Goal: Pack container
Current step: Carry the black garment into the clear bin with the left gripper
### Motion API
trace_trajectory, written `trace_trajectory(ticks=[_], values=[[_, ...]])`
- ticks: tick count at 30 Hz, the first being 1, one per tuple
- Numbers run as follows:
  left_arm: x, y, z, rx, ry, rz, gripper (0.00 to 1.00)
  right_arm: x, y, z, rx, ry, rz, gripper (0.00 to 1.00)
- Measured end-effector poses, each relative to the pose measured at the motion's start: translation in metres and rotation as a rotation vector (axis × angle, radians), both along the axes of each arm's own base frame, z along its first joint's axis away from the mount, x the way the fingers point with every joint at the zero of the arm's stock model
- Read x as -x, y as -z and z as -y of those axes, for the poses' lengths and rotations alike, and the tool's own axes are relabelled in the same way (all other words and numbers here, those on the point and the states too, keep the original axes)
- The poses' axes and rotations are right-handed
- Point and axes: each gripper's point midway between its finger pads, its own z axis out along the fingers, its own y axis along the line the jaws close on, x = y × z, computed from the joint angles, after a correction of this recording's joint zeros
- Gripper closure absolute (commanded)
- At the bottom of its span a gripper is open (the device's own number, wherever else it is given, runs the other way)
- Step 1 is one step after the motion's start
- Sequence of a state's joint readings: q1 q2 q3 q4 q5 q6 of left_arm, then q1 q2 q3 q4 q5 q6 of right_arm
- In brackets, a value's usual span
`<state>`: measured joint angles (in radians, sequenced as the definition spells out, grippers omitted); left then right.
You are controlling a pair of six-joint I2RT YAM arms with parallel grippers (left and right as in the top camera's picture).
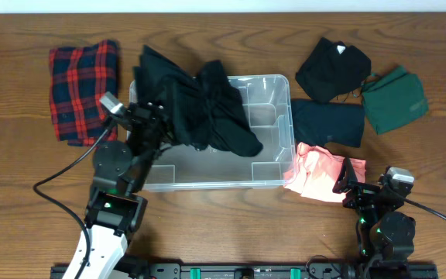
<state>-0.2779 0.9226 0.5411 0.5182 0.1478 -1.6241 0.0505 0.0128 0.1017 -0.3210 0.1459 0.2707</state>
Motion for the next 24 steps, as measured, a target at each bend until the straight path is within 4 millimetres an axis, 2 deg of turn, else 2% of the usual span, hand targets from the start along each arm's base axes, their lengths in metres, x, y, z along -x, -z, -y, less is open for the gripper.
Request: trace_trajectory(ticks=[6,12,14,17,19,21,24], values=[[0.010,0.054,0.018,-0.082,0.049,-0.209,0.94,0.000,0.000,0.000,0.000,0.000,0.000,0.01],[0.012,0.060,0.027,-0.106,0.057,-0.221,0.94,0.000,0.000,0.000,0.000,0.000,0.000,0.01],[0.013,0.071,0.026,-0.127,0.054,-0.263,0.94,0.000,0.000,0.000,0.000,0.000,0.000,0.01],[0.019,0.103,0.021,-0.177,0.039,-0.385,0.94,0.000,0.000,0.000,0.000,0.000,0.000,0.01],[0.019,0.115,0.020,-0.194,0.035,-0.426,0.95,0.000,0.000,0.000,0.000,0.000,0.000,0.01],[0.012,0.111,0.024,-0.183,0.038,-0.396,0.94,0.000,0.000,0.000,0.000,0.000,0.000,0.01],[-0.003,0.081,0.035,-0.151,0.051,-0.243,0.94,0.000,0.000,0.000,0.000,-0.001,-0.001,0.01]])
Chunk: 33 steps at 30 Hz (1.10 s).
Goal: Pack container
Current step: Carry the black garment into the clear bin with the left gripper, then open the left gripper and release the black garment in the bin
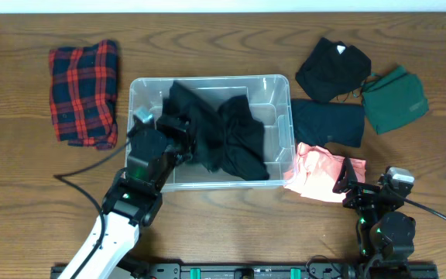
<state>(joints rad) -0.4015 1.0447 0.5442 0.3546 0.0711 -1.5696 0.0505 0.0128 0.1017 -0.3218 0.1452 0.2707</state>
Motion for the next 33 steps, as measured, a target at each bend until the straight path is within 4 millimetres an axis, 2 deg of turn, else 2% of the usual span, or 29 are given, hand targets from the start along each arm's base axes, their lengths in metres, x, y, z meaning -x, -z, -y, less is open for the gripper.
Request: trace_trajectory(ticks=[3,5,7,9,13,15,21,22,23,24,28,31,33], values=[[-0.006,-0.026,0.003,0.027,0.002,0.109,0.94,0.000,0.000,0.000,0.000,0.000,0.000,0.01],[-0.006,-0.021,0.002,0.009,-0.002,0.090,0.94,0.000,0.000,0.000,0.000,0.000,0.000,0.01],[-0.003,0.003,-0.002,-0.037,-0.008,-0.004,0.94,0.000,0.000,0.000,0.000,0.001,0.001,0.01],[0.007,0.038,-0.010,-0.104,-0.022,-0.147,0.94,0.000,0.000,0.000,0.000,0.001,0.001,0.01],[0.042,0.107,-0.031,-0.246,-0.042,-0.440,0.94,0.000,0.000,0.000,0.000,0.000,0.000,0.01],[0.051,0.120,-0.035,-0.286,-0.035,-0.501,0.94,0.000,0.000,0.000,0.000,0.001,0.001,0.01],[0.062,0.129,-0.049,-0.372,-0.065,-0.578,0.94,0.000,0.000,0.000,0.000,0.000,0.001,0.01],[0.062,0.129,-0.050,-0.384,-0.070,-0.578,0.87,0.000,0.000,0.000,0.000,0.000,0.001,0.01],[0.061,0.128,-0.050,-0.395,-0.068,-0.569,0.68,0.000,0.000,0.000,0.000,0.001,0.001,0.01],[0.059,0.127,-0.050,-0.408,-0.065,-0.556,0.58,0.000,0.000,0.000,0.000,0.000,0.000,0.01],[0.036,0.110,-0.054,-0.478,-0.066,-0.410,0.31,0.000,0.000,0.000,0.000,0.000,0.000,0.01],[0.013,0.087,-0.058,-0.532,-0.075,-0.258,0.21,0.000,0.000,0.000,0.000,0.000,0.000,0.01],[-0.003,0.064,-0.060,-0.550,-0.095,-0.137,0.19,0.000,0.000,0.000,0.000,0.000,0.000,0.01]])
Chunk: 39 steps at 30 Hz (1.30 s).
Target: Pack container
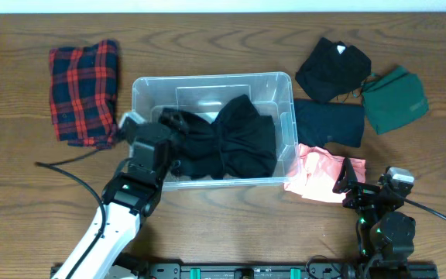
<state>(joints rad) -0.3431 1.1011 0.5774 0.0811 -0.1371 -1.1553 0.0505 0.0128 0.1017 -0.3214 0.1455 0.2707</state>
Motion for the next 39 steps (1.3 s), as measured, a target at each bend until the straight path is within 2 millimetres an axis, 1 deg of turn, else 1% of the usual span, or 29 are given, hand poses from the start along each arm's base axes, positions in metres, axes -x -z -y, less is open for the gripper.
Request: trace_trajectory(ticks=[2,3,4,6,9,11,13,17,19,21,23,27,29,32,35,36,39], values=[[-0.016,-0.036,-0.005,-0.006,-0.001,0.160,0.10,0.000,0.000,0.000,0.000,0.000,0.000,0.01],[-0.021,-0.054,-0.007,-0.011,-0.002,0.233,0.07,0.000,0.000,0.000,0.000,0.000,0.000,0.01],[-0.024,-0.074,-0.011,-0.014,-0.008,0.308,0.02,0.000,0.000,0.000,0.000,0.000,0.000,0.01],[-0.025,-0.111,-0.020,-0.018,-0.023,0.448,0.02,0.000,0.000,0.000,0.000,0.000,0.000,0.01],[-0.018,-0.158,-0.043,-0.021,-0.079,0.615,0.02,0.000,0.000,0.000,0.000,0.000,0.000,0.01],[-0.008,-0.182,-0.058,-0.031,-0.118,0.692,0.02,0.000,0.000,0.000,0.000,0.000,0.000,0.01],[0.003,-0.200,-0.072,-0.040,-0.152,0.747,0.02,0.000,0.000,0.000,0.000,0.000,0.000,0.01],[0.028,-0.230,-0.092,-0.108,-0.194,0.843,0.02,0.000,0.000,0.000,0.000,0.000,0.000,0.01],[0.042,-0.238,-0.098,-0.191,-0.194,0.863,0.02,0.000,0.000,0.000,0.000,0.000,0.001,0.01],[0.051,-0.238,-0.103,-0.253,-0.193,0.849,0.02,0.000,0.000,0.000,0.000,0.000,0.000,0.01],[0.057,-0.224,-0.106,-0.307,-0.180,0.769,0.02,0.000,0.000,0.000,0.000,0.000,0.001,0.01],[0.075,-0.160,-0.112,-0.374,-0.141,0.495,0.02,0.000,0.000,0.000,0.000,0.000,0.001,0.01],[0.084,-0.137,-0.113,-0.386,-0.124,0.404,0.02,0.000,0.000,0.000,0.000,0.001,0.000,0.01],[0.094,-0.121,-0.114,-0.395,-0.113,0.342,0.02,0.000,0.000,0.000,0.000,0.000,0.000,0.01],[0.099,-0.096,-0.115,-0.401,-0.102,0.235,0.02,0.000,0.000,0.000,0.000,0.000,0.000,0.01],[0.100,-0.091,-0.116,-0.401,-0.099,0.213,0.02,0.000,0.000,0.000,0.000,0.000,0.000,0.01],[0.099,-0.088,-0.116,-0.389,-0.103,0.197,0.02,0.000,0.000,0.000,0.000,0.000,0.000,0.01]])
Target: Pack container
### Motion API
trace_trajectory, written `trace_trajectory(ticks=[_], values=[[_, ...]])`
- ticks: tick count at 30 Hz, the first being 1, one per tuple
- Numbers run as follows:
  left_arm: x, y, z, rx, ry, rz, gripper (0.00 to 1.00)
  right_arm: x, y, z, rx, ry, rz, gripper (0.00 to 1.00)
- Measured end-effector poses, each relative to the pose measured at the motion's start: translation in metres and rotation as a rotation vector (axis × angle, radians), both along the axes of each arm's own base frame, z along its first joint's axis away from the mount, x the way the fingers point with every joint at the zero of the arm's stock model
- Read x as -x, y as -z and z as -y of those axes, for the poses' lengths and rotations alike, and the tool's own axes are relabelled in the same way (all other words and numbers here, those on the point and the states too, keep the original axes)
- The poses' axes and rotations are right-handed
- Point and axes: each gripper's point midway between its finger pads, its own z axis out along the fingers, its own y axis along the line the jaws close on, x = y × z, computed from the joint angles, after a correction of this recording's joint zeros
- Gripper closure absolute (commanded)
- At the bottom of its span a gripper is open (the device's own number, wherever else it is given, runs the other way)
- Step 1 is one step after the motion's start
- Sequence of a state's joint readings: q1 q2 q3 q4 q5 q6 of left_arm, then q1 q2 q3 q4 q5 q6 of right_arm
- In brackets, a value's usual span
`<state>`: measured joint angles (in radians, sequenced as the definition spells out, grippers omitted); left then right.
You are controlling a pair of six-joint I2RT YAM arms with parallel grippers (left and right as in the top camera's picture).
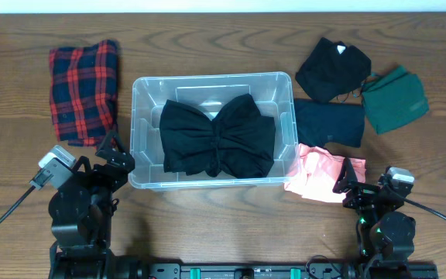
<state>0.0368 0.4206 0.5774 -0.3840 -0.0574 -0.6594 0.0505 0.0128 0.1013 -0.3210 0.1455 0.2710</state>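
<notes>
A clear plastic container [135, 116] stands in the middle of the table with a black garment [217, 139] lying bunched inside it. My left gripper [113, 152] is open just outside the container's front left corner, holding nothing. Beside the front right of the container lies a pink garment [316, 172]. My right gripper [345, 184] rests low at its right edge, and its jaws are too small to read.
A red and black plaid cloth [84, 91] lies folded at the left. At the right are a black garment [331, 70], a navy garment [327, 122] and a green garment [394, 98]. The table's front edge runs below both arms.
My left gripper was inside the container's left end, on the black garment. It is now outside the front left corner, open and empty. The garment lies settled in the container.
My left gripper first held the black garment draped over the container's left rim and back. Then the garment hung lower into the container, then lay mostly inside with the gripper still on it. Now it rests inside alone. The right arm has stayed still.
</notes>
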Motion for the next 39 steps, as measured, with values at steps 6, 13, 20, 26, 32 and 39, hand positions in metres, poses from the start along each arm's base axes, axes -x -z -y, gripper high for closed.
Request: trace_trajectory(ticks=[6,13,20,26,32,39], values=[[-0.014,0.025,0.009,0.144,0.004,-0.092,0.02,0.000,0.000,0.000,0.000,0.000,0.000,0.01],[-0.041,0.046,0.026,0.219,0.082,-0.162,0.02,0.000,0.000,0.000,0.000,0.000,0.000,0.01],[-0.061,0.043,0.041,0.099,0.244,-0.387,0.02,0.000,0.000,0.000,0.000,0.000,0.000,0.01],[-0.108,0.005,0.039,-0.051,0.354,-0.594,0.05,0.000,0.000,0.000,0.000,0.000,0.000,0.01],[-0.133,0.038,0.070,-0.153,0.566,-0.813,0.15,0.000,0.000,0.000,0.000,0.000,0.000,0.01],[-0.111,0.088,0.116,-0.233,0.779,-1.004,0.20,0.000,0.000,0.000,0.000,0.000,0.000,0.01]])
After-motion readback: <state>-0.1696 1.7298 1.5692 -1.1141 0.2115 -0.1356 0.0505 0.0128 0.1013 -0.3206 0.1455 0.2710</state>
